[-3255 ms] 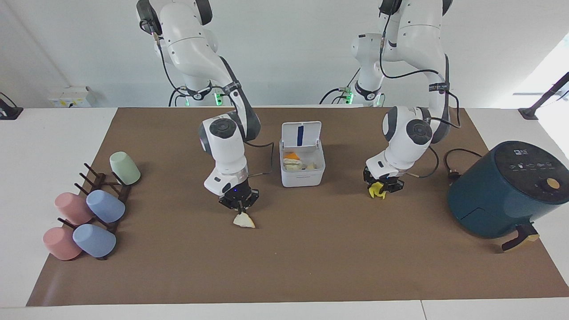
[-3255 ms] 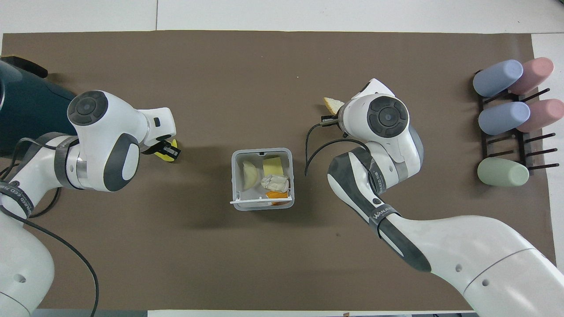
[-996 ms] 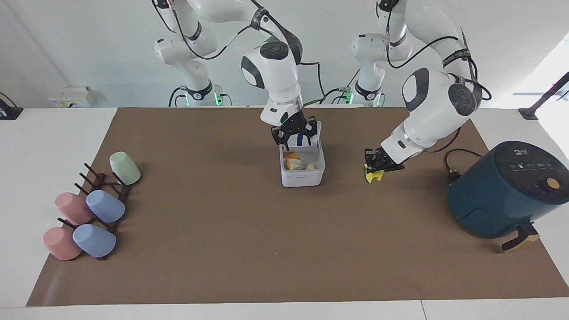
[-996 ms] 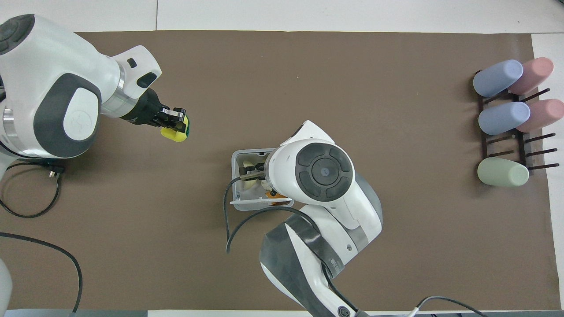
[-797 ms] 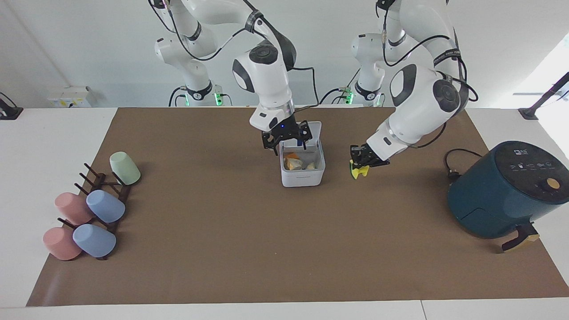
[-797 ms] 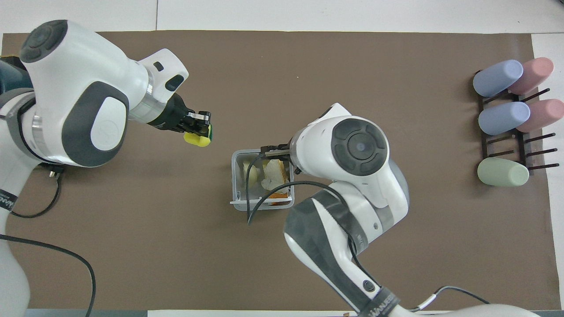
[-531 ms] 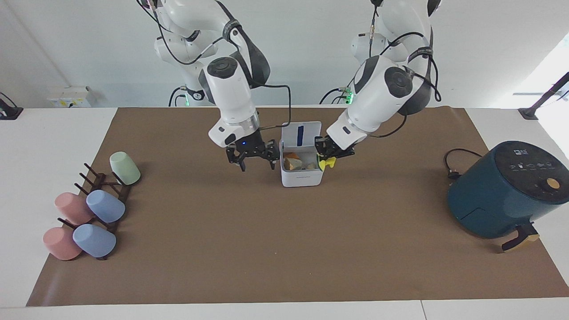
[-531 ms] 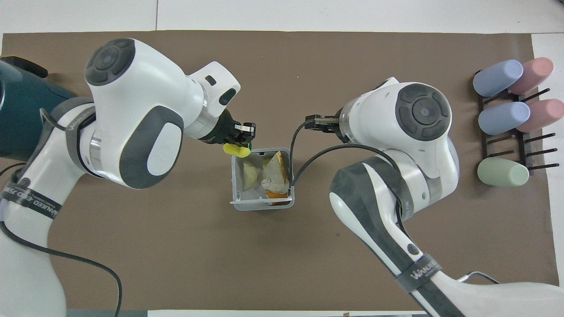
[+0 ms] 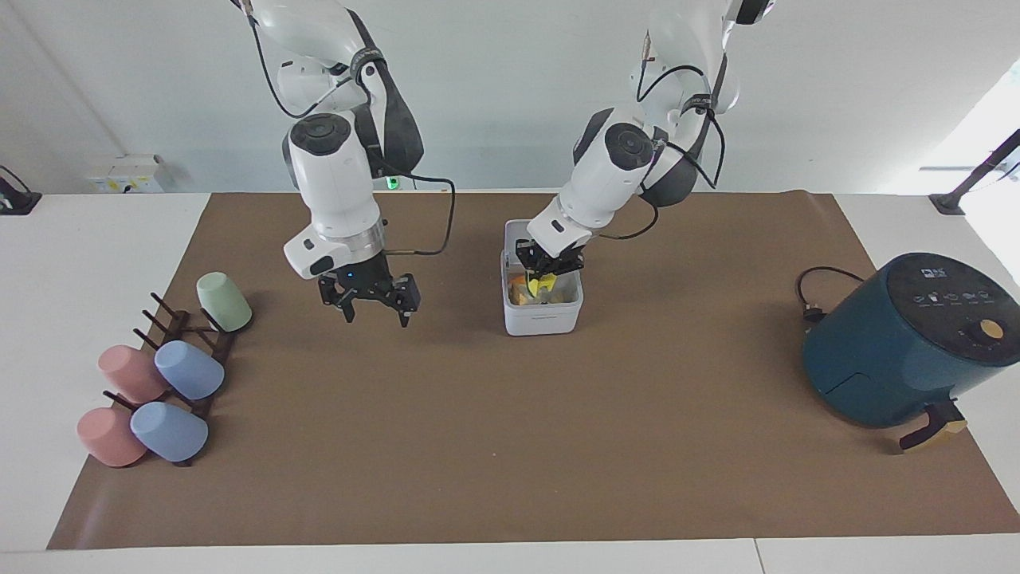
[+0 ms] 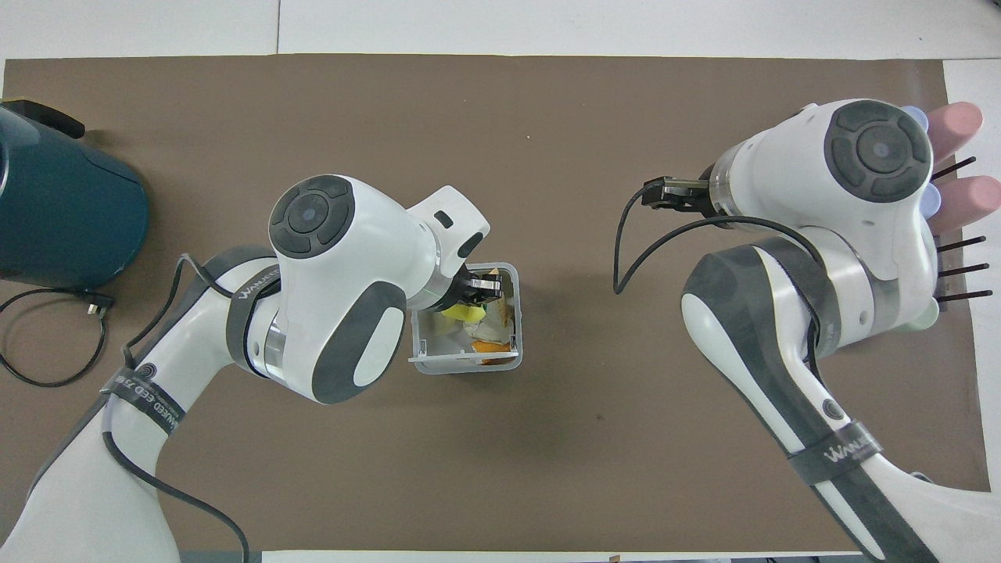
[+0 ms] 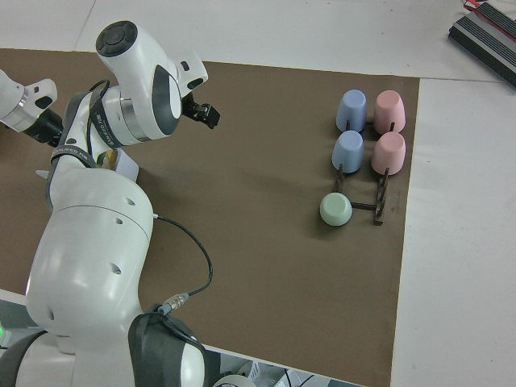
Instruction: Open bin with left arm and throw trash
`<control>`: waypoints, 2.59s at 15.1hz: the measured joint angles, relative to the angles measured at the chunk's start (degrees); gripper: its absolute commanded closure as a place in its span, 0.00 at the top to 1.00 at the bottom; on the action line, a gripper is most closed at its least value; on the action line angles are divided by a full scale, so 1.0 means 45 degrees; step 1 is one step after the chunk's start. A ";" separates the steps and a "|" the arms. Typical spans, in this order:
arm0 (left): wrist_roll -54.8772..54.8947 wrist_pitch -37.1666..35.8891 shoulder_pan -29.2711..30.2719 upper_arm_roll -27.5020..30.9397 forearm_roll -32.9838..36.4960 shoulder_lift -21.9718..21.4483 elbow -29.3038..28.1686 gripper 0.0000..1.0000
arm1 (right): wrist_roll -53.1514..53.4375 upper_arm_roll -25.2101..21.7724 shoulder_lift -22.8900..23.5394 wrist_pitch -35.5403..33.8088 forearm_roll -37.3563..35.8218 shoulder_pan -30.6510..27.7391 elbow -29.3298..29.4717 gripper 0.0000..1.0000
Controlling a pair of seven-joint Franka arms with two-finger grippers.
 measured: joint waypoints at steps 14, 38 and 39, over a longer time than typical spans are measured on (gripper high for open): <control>0.0263 -0.3185 0.1997 0.0403 0.1188 -0.0983 0.1713 1.00 | -0.2293 0.0038 -0.1510 -0.6155 0.0282 -0.0904 0.3484 1.00; 0.3832 -0.7788 0.4042 0.2236 0.3286 -0.3591 0.2771 1.00 | -0.3229 -0.2012 -0.1509 -0.7873 0.0766 -0.0335 0.3847 1.00; 0.3838 -0.8023 0.4036 0.2236 0.3287 -0.3585 0.2768 1.00 | -0.3456 -0.2028 -0.1512 -0.7917 0.0766 -0.0402 0.3824 1.00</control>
